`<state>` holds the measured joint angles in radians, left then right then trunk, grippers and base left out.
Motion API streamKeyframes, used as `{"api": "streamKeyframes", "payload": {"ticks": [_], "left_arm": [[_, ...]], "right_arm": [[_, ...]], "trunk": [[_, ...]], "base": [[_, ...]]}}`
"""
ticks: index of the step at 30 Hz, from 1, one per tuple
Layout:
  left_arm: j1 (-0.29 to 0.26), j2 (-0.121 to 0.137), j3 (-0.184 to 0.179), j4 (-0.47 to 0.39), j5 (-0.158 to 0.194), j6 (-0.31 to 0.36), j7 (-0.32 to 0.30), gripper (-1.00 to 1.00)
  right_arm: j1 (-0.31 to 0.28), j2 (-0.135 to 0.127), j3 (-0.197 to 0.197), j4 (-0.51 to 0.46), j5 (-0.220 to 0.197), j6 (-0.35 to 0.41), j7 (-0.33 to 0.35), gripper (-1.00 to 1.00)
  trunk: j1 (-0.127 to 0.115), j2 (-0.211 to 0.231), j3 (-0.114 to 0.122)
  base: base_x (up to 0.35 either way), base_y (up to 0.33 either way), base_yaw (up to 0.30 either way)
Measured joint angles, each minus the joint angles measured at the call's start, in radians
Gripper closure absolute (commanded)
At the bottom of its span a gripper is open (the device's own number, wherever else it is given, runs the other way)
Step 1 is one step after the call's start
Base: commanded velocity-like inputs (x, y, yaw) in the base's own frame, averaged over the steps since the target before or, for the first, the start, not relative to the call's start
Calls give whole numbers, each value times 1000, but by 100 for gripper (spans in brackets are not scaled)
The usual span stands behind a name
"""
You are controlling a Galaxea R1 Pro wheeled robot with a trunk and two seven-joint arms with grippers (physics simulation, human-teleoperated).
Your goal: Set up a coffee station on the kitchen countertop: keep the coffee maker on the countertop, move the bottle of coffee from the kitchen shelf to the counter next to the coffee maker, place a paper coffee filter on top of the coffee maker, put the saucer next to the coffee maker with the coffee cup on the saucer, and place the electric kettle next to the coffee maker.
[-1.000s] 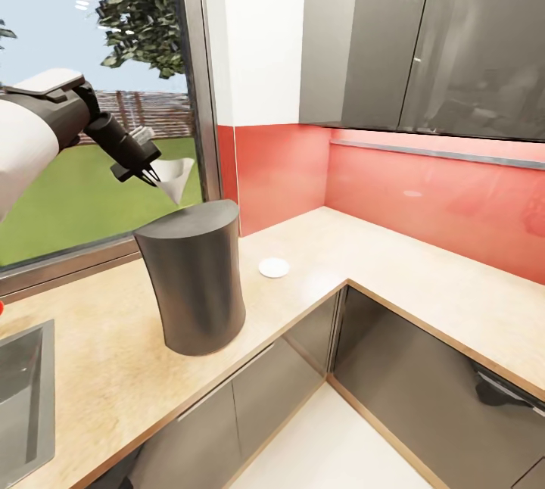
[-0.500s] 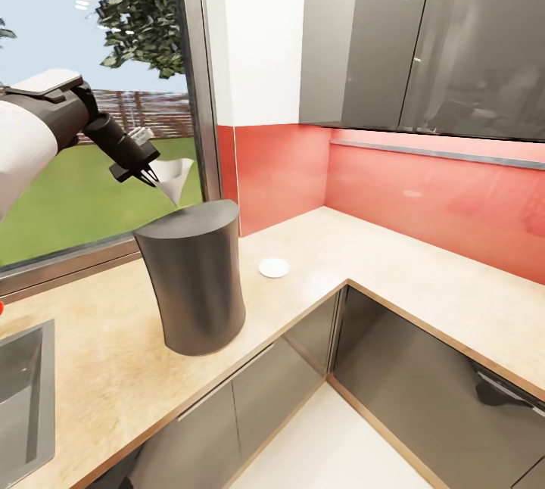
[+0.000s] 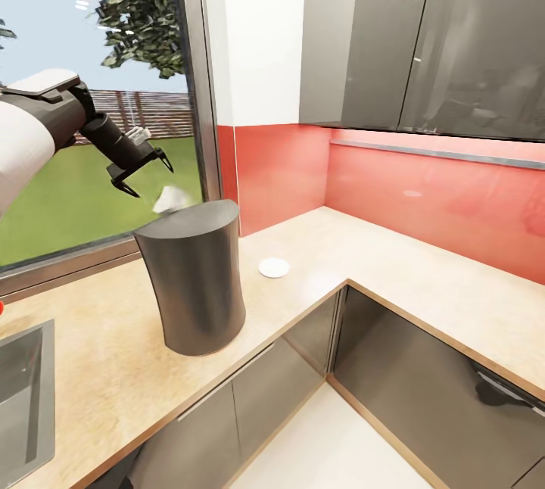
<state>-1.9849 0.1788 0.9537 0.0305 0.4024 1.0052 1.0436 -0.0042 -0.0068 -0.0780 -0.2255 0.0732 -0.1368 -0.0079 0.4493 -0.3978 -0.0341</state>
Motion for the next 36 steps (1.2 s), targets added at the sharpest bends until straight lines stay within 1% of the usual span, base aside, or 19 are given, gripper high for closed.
{"api": "streamKeyframes", "payload": {"ticks": [18,28,36], "left_arm": [[0,4,0,-1,0,0,0,-100],[0,4,-1,-34,1,0,-1,-100],[-1,5,4,-40,2,-2,-3,-100]], "right_arm": [[0,0,0,0,0,0,0,-100],[0,0,0,0,0,0,0,-100],[0,0,0,0,0,0,0,-100]], "trunk": [[0,0,0],[0,0,0],[0,0,0]], "base": [[0,0,0],[0,0,0],[0,0,0]]}}
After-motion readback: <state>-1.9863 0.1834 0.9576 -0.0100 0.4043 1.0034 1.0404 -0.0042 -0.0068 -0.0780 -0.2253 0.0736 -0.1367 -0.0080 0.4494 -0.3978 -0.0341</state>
